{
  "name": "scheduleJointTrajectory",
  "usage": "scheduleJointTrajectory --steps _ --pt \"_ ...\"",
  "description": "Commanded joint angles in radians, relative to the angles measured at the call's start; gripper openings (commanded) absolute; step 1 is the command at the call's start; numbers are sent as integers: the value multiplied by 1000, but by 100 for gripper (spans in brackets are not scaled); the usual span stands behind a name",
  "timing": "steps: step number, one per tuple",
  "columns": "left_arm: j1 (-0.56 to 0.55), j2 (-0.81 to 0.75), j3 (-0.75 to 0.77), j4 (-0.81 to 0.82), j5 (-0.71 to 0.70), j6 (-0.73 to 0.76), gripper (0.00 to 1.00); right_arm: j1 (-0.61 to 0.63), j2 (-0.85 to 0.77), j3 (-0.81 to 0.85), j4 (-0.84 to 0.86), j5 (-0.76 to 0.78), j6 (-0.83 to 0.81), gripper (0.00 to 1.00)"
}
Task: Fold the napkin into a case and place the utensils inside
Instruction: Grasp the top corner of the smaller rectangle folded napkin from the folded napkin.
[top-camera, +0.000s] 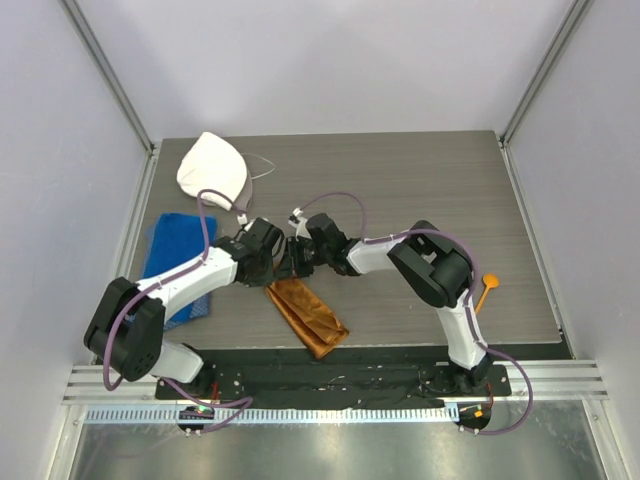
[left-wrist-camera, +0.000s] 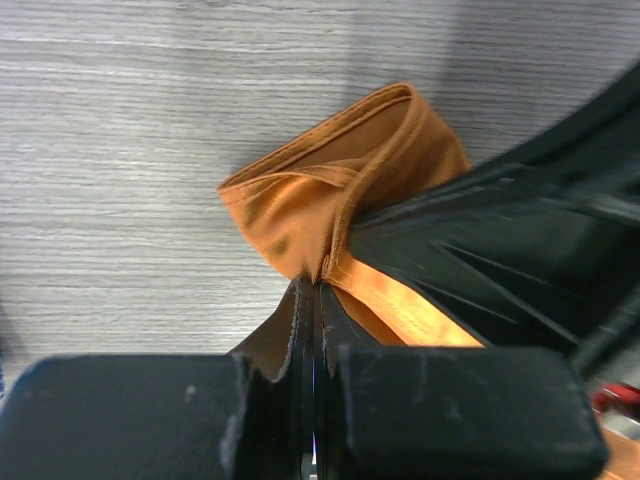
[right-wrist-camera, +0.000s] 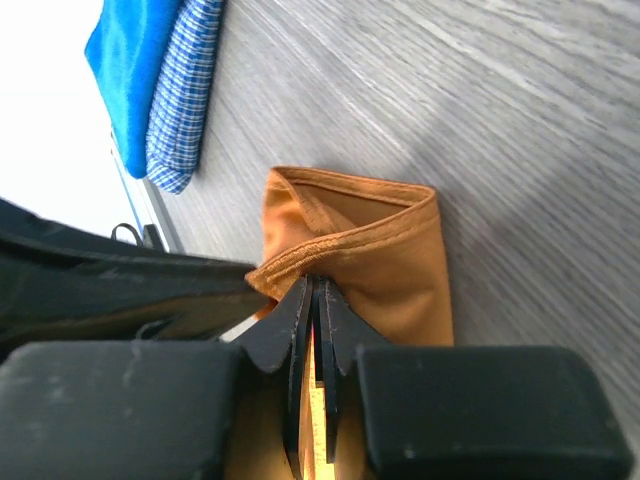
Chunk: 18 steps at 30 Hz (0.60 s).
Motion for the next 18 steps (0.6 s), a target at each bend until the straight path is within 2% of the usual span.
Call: scheduleJointTrajectory --steps 1,7,13,18 --pt "-4 -32 -4 68 22 -21 0 21 32 47 37 -15 7 13" --pt "14 -29 -23 106 -24 -58 0 55 49 12 47 8 -5 13" --pt "16 -80 -20 96 -90 -83 0 70 15 -22 -8 38 -85 12" --pt "22 -66 -32 103 -41 -89 0 80 52 -17 55 -12 -59 13"
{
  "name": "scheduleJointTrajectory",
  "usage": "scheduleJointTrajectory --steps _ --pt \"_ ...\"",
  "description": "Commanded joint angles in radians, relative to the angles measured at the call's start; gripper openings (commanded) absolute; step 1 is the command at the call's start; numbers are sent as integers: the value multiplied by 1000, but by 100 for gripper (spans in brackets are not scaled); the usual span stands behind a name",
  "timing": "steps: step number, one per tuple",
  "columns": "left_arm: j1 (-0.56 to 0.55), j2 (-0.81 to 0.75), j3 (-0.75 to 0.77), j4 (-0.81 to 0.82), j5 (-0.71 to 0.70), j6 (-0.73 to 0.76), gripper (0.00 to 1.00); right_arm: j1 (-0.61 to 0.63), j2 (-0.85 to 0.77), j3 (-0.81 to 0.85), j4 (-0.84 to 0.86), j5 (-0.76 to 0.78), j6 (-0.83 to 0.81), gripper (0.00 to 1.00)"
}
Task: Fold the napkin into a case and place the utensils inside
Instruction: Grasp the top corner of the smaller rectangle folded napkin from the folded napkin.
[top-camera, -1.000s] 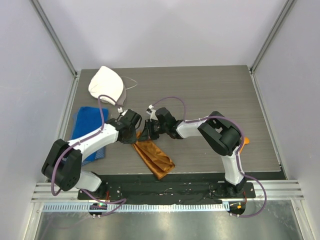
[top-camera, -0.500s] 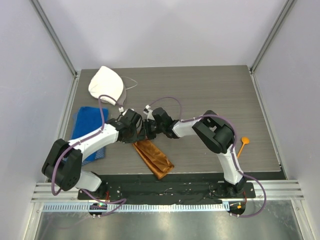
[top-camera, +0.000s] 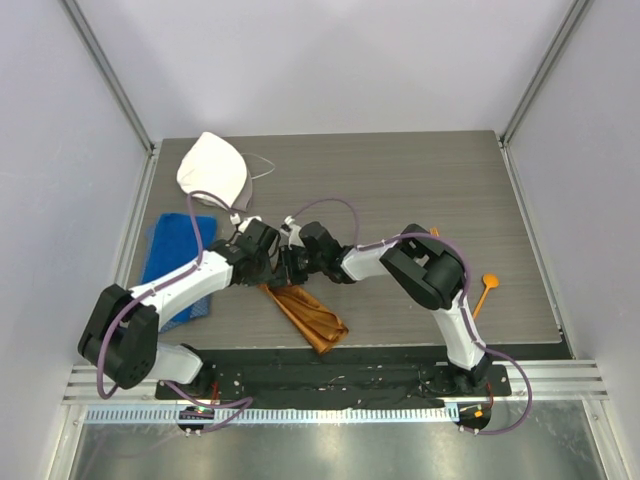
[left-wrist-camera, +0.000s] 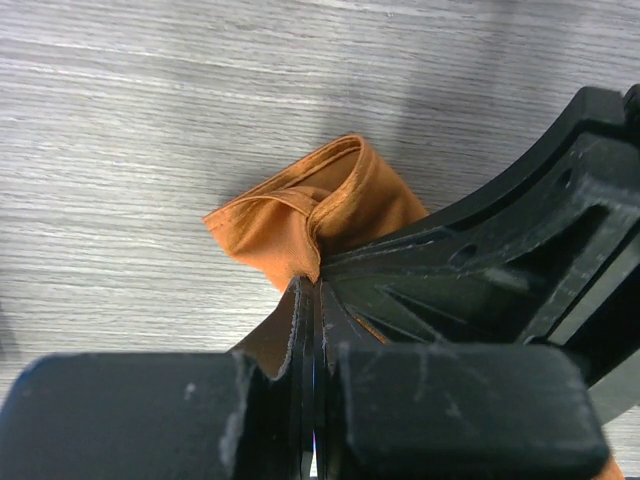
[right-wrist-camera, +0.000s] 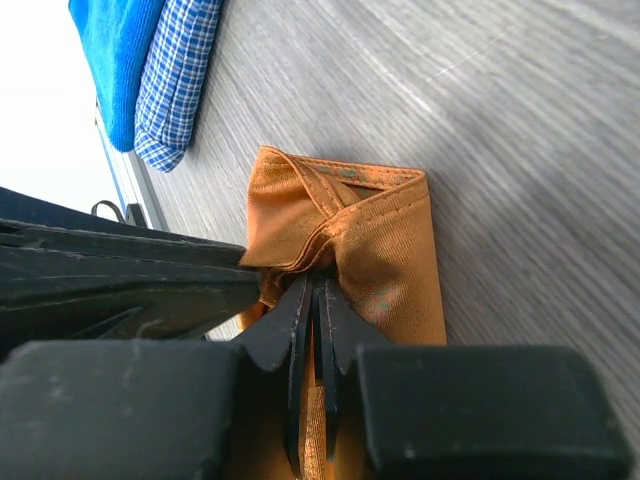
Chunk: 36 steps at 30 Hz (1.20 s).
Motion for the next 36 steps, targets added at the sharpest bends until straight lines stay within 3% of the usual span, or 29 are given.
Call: scheduleJointTrajectory --steps 1,4,10,16,22,24,29,36 --pt "11 -16 -12 70 9 -34 0 23 37 3 4 -28 -15 13" --pt "8 -12 -44 93 43 -49 0 3 75 49 82 -66 67 13" --pt "8 -14 -74 92 20 -43 0 -3 49 -9 225 -141 170 14" --pt "-5 -14 -95 103 29 -63 0 -17 144 61 382 -187 359 14" --pt "-5 -49 -63 72 -1 -42 0 24 103 -44 457 -181 396 16" --pt "-5 -45 -57 72 -2 -40 0 33 121 -18 394 -175 373 17" --pt "-5 -32 -17 69 11 -40 0 58 147 106 66 -94 143 16" --pt "-5 -22 2 64 0 -69 0 64 65 28 -43 90 45 14"
